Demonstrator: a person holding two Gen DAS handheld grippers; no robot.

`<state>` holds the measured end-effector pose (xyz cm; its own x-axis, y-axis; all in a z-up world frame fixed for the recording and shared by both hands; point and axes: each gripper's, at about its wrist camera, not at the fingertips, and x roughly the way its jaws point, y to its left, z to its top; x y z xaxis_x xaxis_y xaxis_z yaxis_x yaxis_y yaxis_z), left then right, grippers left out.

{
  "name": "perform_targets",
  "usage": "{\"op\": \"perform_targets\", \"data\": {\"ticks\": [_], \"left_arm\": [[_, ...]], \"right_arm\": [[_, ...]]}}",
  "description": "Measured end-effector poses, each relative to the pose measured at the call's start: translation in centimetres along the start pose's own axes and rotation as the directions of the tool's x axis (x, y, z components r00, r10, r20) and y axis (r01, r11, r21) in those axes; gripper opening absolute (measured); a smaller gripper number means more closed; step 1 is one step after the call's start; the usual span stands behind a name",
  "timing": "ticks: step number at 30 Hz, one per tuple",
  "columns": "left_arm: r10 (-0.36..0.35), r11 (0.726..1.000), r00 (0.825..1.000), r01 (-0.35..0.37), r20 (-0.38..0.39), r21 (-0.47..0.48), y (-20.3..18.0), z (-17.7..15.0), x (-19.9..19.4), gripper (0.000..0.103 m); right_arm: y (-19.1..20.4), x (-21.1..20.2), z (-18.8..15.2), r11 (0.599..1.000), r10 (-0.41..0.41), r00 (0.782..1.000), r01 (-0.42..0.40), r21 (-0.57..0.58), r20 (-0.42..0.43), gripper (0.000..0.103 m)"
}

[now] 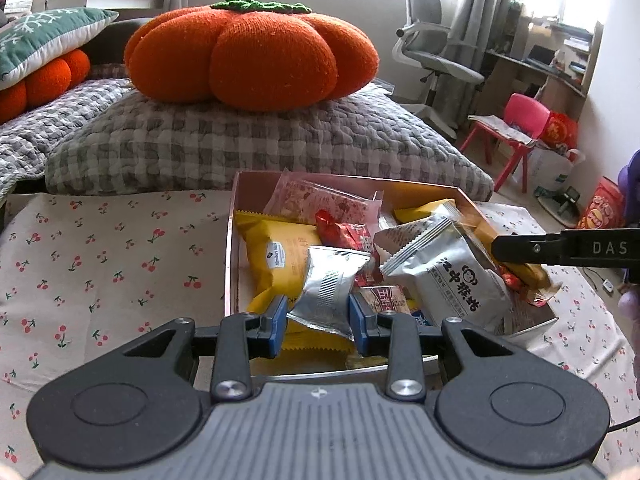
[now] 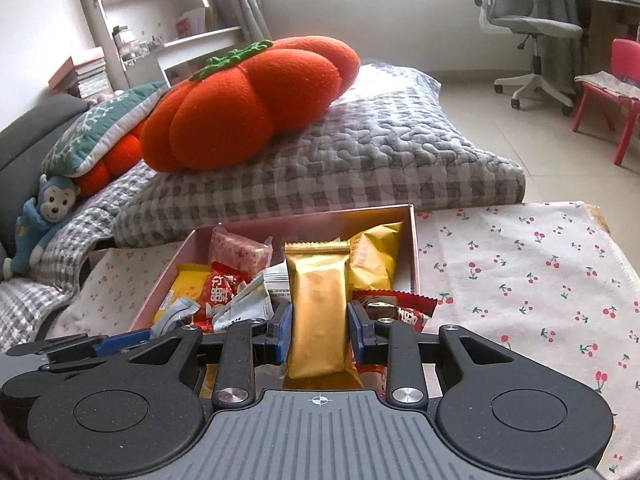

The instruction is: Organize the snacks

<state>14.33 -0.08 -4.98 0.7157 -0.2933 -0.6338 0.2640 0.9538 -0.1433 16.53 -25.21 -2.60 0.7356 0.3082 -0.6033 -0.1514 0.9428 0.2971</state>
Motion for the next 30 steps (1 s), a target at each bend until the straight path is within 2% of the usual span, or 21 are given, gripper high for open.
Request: {"op": "perform_targets", "data": {"ticks": [2, 3, 4, 6, 9, 12, 14, 16, 20, 22, 30], "left_arm": [[0.009, 1.000, 1.000, -0.009, 0.003, 0.000, 0.0, 0.0, 0.0, 0.041], [0.013, 1.000, 1.000, -0.013, 0.003, 0.000, -0.1, -0.1, 0.0, 0.051], [0.013, 1.000, 1.000, -0.013, 0.003, 0.000, -0.1, -0.1, -0.1, 0.056], [0.015, 1.000, 1.000, -0.015, 0.000, 0.003, -0.2, 0.0, 0.0, 0.058], [0.019, 1.000, 1.000, -0.019, -0.001, 0.006, -0.3, 0.1, -0.2, 0.069], [0.024, 1.000, 1.000, -0.024, 0.000, 0.002, -0.5, 0.2, -0.5, 0.072], [0.027, 1.000, 1.000, -0.027, -0.003, -0.008, -0.6, 0.4, -0.7, 0.076], [0.029, 0.999, 1.000, -0.029, -0.011, -0.022, -0.7, 0.3, -1.2, 0.078], [0.042, 0.998, 0.999, -0.043, -0.033, -0.038, -0.8, 0.1, -2.0, 0.083], [0.049, 0.998, 0.998, -0.051, -0.039, -0.034, -0.9, 0.0, -2.5, 0.088], [0.100, 0.995, 0.992, -0.099, -0.074, 0.013, -1.0, -1.2, -4.0, 0.096]], "right_arm": [[0.1, 0.0, -0.1, 1.000, -0.004, 1.000, 0.004, -0.002, 0.002, 0.032], [0.1, 0.1, -0.1, 1.000, -0.001, 1.000, 0.001, -0.005, -0.005, 0.034], [0.1, 0.1, -0.1, 1.000, 0.005, 1.000, -0.005, -0.006, -0.011, 0.036], [0.1, -0.1, -0.1, 1.000, 0.008, 1.000, -0.008, -0.003, -0.014, 0.042], [0.2, -0.6, 0.0, 1.000, 0.012, 1.000, -0.012, -0.002, -0.003, 0.053], [0.4, -1.0, 0.2, 1.000, 0.003, 1.000, -0.003, -0.022, 0.007, 0.055], [0.6, -1.5, 0.3, 0.999, -0.001, 1.000, 0.002, -0.033, 0.011, 0.059], [0.7, -2.0, 0.3, 0.999, -0.004, 1.000, 0.004, -0.048, 0.018, 0.068], [1.2, -2.8, -0.2, 0.996, -0.005, 1.000, 0.006, -0.091, 0.014, 0.072], [1.4, -3.1, -0.6, 0.995, -0.013, 1.000, 0.014, -0.099, 0.004, 0.076], [2.1, -5.3, -1.9, 0.991, -0.025, 1.000, 0.024, -0.131, -0.009, 0.088]]}}
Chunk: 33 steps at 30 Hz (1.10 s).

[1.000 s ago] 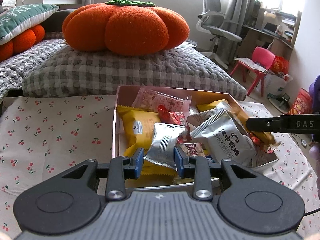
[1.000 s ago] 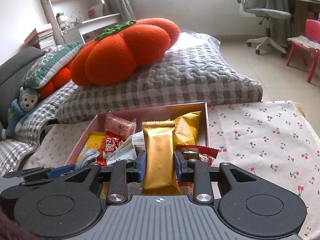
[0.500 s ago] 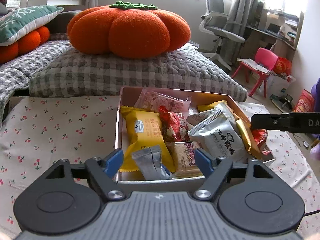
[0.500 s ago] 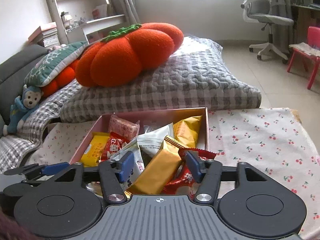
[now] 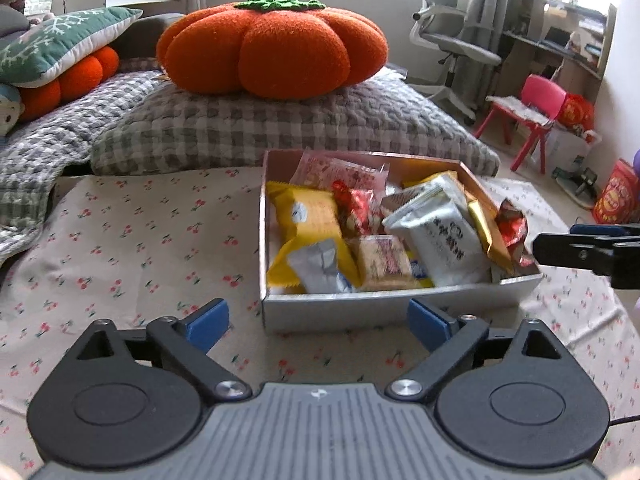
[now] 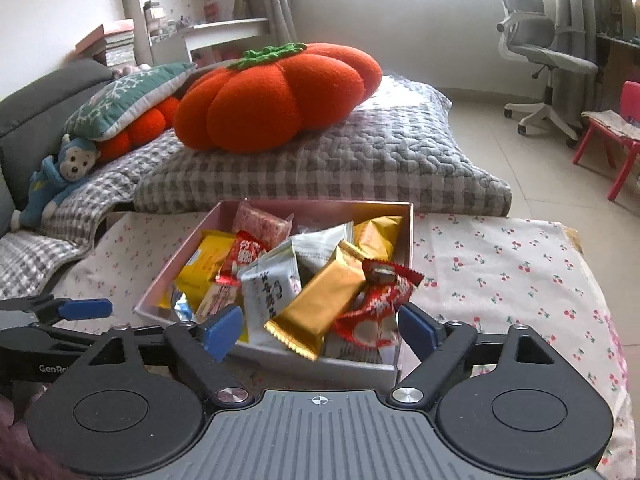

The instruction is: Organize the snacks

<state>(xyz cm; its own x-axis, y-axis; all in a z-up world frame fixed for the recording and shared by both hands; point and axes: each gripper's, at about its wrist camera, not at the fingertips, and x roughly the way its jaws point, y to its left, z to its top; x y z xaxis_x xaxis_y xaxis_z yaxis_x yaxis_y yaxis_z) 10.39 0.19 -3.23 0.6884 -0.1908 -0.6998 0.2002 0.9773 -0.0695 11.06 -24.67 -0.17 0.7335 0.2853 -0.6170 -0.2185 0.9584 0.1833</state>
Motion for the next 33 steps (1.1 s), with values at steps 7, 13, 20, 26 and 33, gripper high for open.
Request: {"op": "perform_targets", "data": {"ticks": [7, 13, 20, 26, 33], "left_arm": [[0.048, 0.999, 0.998, -0.048, -0.029, 0.002, 0.0, -1.0, -2.0, 0.102], [0.064, 0.998, 0.996, -0.064, -0.058, -0.005, -0.5, -1.6, -3.8, 0.102], [0.114, 0.993, 0.990, -0.115, -0.087, -0.001, -1.0, -2.2, -5.1, 0.102], [0.139, 0.990, 0.984, -0.140, -0.111, -0.004, -1.1, -2.4, -5.2, 0.102], [0.164, 0.987, 0.981, -0.163, -0.105, 0.014, -2.0, -2.3, -5.9, 0.102]], "right_arm": [[0.7, -1.8, -1.4, 1.000, -0.011, 0.999, 0.010, -0.021, -0.036, 0.092], [1.5, -3.1, -2.8, 0.999, -0.020, 0.998, 0.018, -0.037, -0.056, 0.095], [2.2, -4.0, -3.4, 0.998, -0.060, 0.995, 0.058, -0.027, -0.085, 0.096], [3.0, -3.9, -3.8, 0.993, -0.116, 0.982, 0.115, -0.014, -0.147, 0.096], [3.9, -4.1, -3.8, 0.993, -0.117, 0.980, 0.117, -0.014, -0.160, 0.096]]}}
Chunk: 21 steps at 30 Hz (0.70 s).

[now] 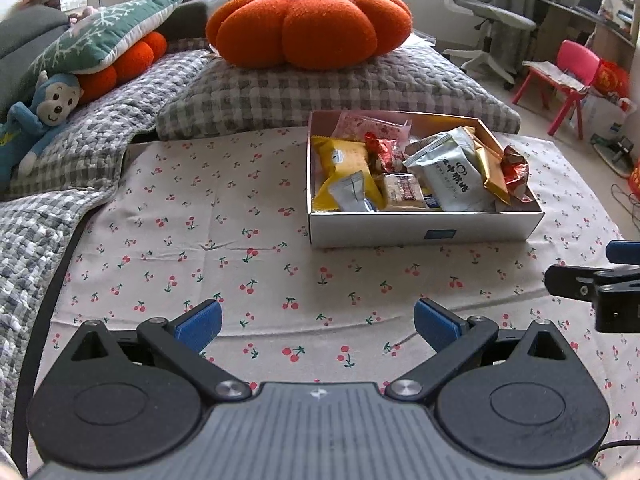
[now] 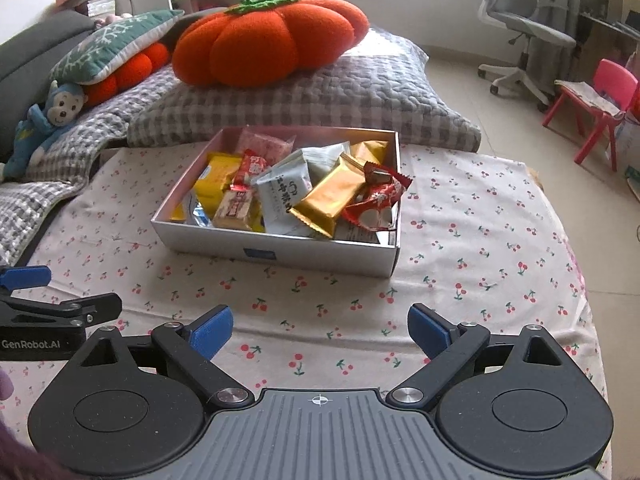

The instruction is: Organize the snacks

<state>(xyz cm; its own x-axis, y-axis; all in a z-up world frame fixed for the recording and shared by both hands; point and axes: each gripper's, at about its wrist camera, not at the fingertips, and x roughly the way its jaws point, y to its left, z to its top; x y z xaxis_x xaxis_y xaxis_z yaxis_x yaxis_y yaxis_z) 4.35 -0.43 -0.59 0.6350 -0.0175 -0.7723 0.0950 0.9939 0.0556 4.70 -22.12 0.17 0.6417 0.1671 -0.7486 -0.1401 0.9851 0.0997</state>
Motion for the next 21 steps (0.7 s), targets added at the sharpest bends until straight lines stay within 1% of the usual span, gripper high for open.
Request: {"op": "perform_targets", "data": {"ticks": [6, 14, 21], "left_arm": [[-0.004, 1.000, 1.000, 0.004, 0.003, -0.001, -0.4, 0.0, -0.3, 0.102], [-0.001, 1.000, 1.000, 0.001, -0.008, -0.025, -0.5, 0.0, -0.4, 0.102], [-0.006, 1.000, 1.000, 0.006, -0.016, -0.029, -0.7, 0.0, -0.3, 0.102]], "right_arm": [[0.3, 0.2, 0.0, 1.000, -0.007, 1.000, 0.007, 0.004, -0.008, 0.096], [-0.7, 0.3, 0.0, 0.998, -0.024, 1.000, 0.025, 0.060, -0.012, 0.096], [-0.4, 0.5, -0.1, 0.999, -0.023, 1.000, 0.023, 0.042, -0.020, 0.096]]}}
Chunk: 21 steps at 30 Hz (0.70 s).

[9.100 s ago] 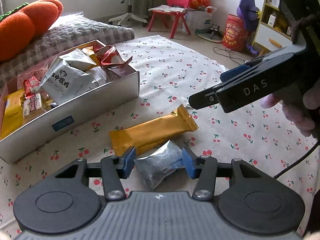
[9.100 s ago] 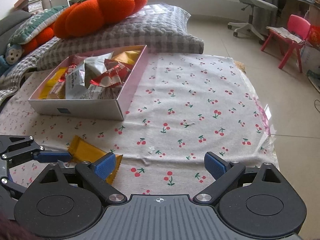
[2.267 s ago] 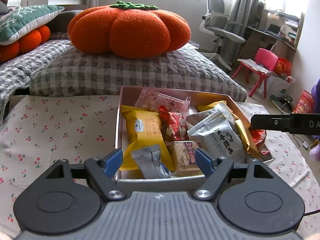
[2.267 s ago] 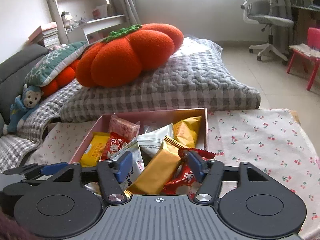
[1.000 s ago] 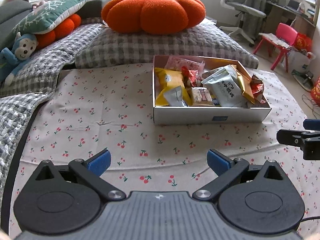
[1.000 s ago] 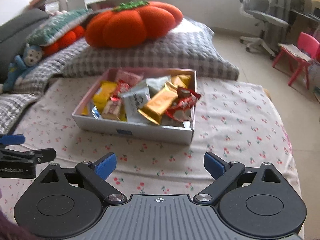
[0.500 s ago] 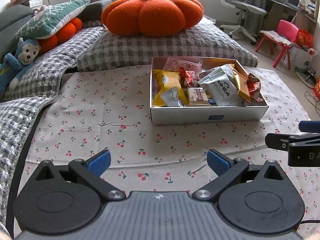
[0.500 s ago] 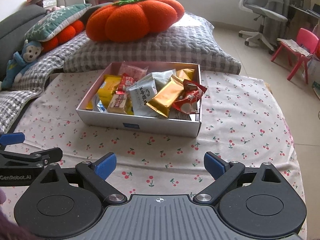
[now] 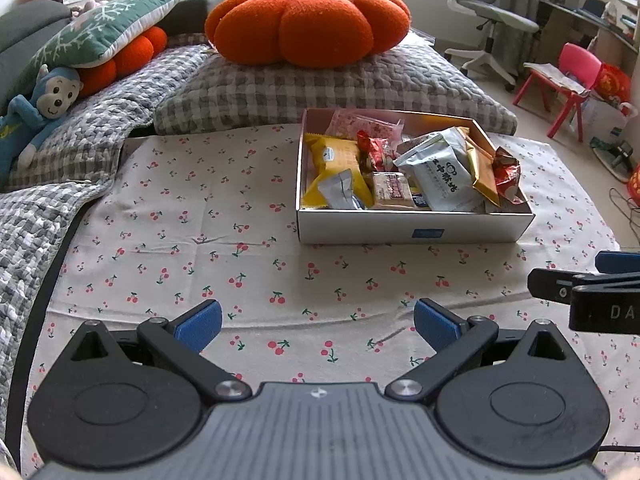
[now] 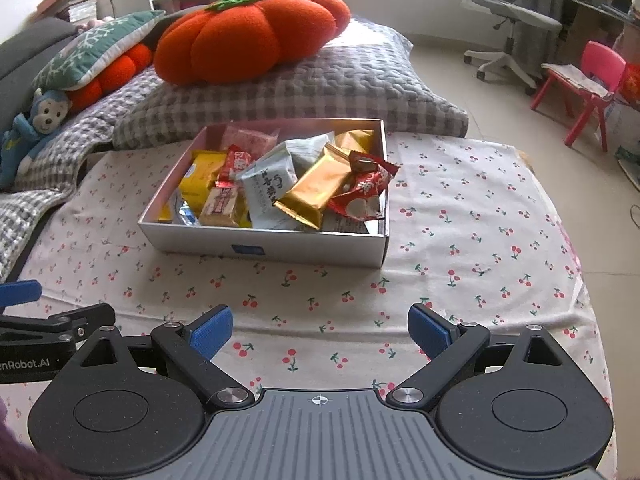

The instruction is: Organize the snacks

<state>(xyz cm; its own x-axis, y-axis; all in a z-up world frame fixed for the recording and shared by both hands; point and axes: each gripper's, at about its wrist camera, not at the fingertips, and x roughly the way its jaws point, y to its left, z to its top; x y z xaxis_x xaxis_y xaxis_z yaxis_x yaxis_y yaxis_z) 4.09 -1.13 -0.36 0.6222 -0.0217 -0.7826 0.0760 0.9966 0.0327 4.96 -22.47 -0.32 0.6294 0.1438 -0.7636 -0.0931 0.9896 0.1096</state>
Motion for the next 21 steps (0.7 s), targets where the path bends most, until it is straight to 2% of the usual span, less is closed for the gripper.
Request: {"op": "perform_targets", "data": {"ticks": [21], "left_arm": [[-0.003, 1.000, 1.000, 0.003, -0.027, -0.015, -0.05, -0.09, 0.32, 0.102]], "right_arm": [[0.67, 0.34, -0.11, 1.000, 0.007, 1.000, -0.007, -0.029, -0.013, 0.096]]}}
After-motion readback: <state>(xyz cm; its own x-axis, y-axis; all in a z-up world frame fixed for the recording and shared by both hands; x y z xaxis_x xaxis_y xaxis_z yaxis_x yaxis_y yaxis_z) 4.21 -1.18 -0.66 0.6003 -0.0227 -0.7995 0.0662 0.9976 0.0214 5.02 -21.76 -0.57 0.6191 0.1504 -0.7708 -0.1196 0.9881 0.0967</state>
